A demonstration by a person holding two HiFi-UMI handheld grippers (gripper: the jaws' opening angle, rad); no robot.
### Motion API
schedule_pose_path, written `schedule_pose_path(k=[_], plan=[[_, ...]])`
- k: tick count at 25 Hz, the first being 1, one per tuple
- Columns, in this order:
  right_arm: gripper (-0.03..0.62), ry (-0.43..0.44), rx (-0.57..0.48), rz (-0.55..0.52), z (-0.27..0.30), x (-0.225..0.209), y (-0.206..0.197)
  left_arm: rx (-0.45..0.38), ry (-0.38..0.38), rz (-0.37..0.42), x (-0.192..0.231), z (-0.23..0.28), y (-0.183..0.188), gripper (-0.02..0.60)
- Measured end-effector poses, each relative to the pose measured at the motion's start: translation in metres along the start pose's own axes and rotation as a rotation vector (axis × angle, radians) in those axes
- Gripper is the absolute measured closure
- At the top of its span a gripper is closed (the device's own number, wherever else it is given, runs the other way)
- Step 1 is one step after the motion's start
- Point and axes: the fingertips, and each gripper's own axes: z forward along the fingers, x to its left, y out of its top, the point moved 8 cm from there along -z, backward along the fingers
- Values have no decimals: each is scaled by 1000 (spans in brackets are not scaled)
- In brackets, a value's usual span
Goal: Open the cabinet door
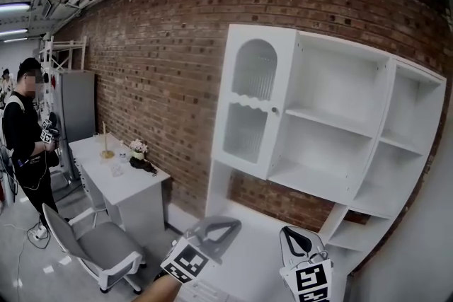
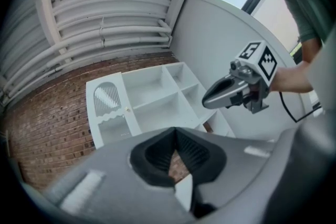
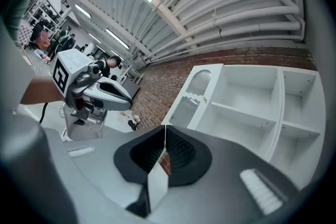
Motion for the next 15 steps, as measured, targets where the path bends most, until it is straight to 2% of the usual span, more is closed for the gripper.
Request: schedule_pose_path(k=[15], plan=[[586,-73,36,1,51,28,15,-51,-61,-8,58,-9,-36,580]])
